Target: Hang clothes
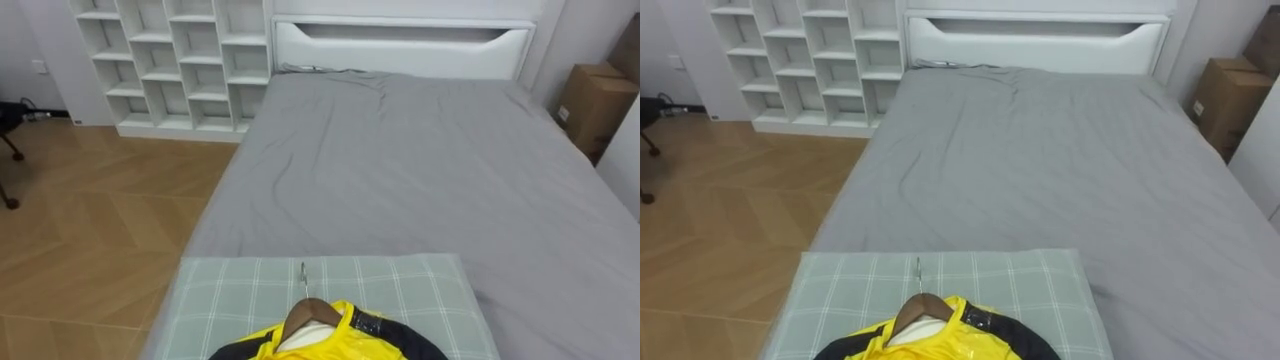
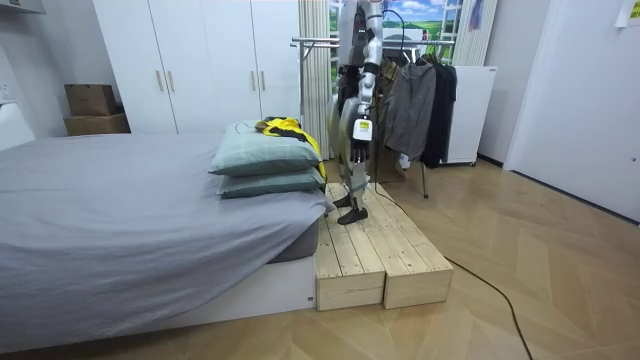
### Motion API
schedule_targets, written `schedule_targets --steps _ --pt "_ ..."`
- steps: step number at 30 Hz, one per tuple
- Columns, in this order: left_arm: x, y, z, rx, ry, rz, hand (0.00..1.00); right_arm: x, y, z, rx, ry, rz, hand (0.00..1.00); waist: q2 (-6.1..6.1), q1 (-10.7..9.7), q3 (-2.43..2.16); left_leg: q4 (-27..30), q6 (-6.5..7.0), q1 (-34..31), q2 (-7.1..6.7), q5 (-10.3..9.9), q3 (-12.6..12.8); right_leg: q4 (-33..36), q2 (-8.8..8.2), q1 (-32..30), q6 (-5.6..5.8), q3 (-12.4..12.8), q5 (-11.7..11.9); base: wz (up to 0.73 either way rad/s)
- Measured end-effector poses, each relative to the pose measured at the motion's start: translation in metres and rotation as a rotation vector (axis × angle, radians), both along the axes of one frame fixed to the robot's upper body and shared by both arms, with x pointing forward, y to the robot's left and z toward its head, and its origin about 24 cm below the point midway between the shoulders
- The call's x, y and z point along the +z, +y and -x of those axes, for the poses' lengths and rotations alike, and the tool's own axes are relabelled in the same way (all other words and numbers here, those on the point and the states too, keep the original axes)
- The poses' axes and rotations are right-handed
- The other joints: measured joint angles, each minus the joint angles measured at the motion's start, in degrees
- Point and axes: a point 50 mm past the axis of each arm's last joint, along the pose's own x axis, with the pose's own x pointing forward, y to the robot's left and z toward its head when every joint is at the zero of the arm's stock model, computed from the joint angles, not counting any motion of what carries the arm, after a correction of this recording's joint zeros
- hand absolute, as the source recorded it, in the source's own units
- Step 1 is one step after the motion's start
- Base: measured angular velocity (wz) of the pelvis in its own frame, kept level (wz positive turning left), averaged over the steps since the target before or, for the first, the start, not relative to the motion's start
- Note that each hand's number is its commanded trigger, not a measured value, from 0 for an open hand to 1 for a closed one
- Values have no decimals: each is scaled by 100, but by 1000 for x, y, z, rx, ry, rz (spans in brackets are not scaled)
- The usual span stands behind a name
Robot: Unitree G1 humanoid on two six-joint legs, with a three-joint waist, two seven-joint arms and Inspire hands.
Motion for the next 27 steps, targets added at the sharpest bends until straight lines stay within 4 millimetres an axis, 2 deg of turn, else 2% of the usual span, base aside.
schedule_targets --steps 17,22,27 --pt "2 6 5 21 -14 -85 0 0 0 -4 -2 -27 -4 0 5 28 8 34 1 -6 0 -1 0 -8 -3 14 -1 10 -1 0" --pt "4 9 0 4 -51 -142 0 0 -1 -10 -7 -59 4 0 23 31 8 44 0 -21 1 -1 -6 -16 -3 5 -8 8 -10 0" --pt "12 20 -10 22 -135 -281 0 0 -1 -15 -4 -86 14 0 25 40 3 29 -17 -2 4 14 -2 -13 1 19 -12 -12 -14 0"
